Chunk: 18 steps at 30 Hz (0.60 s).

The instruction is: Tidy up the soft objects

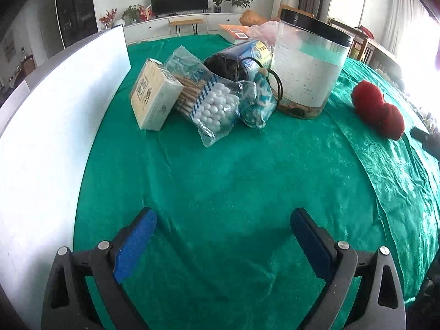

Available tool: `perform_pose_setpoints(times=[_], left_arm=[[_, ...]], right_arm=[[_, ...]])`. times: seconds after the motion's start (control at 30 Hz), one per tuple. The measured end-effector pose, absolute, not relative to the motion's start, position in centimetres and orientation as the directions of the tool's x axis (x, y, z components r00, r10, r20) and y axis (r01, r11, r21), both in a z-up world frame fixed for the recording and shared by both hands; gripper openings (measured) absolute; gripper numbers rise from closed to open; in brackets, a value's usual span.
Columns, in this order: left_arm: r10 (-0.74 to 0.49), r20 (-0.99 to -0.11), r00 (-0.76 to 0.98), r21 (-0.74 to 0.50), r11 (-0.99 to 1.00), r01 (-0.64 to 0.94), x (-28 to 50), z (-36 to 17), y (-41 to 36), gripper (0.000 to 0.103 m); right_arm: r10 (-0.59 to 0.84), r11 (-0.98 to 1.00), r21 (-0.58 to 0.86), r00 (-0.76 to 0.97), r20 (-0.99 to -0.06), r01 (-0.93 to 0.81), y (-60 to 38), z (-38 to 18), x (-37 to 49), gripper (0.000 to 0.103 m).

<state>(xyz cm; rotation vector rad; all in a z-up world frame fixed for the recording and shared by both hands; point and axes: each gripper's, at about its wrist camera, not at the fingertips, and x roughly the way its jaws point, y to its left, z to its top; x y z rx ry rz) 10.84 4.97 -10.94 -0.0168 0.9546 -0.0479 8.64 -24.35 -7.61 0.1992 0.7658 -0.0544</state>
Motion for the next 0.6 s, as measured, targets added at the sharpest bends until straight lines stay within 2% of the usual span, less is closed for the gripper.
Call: perform_pose_setpoints(times=[0.2, 0.4, 0.6], left_arm=[[-0.024, -0.81, 0.586, -0.007, 0.999, 0.031, 11.8, -11.4, 4.8, 0.102], [-0.027, -0.812, 0.582, -0.01, 0.999, 0.032, 12.0, -11.4, 4.9, 0.103], [-0.026, -0.812, 0.582, -0.009, 0.999, 0.031, 12.0, -11.4, 4.9, 0.103]], right_arm=[[0.115, 0.981, 0.189, 0.629, -0.769, 0.052, -20.9, -11.0, 6.3, 0.077], [0.013, 0.999, 0.03, 0.624, -0.781, 0.016, -19.0, -11.6, 6.7, 0.081], [0.01, 0.999, 0.031, 0.625, -0.78, 0.022, -19.3, -11.8, 7.1, 0.087]])
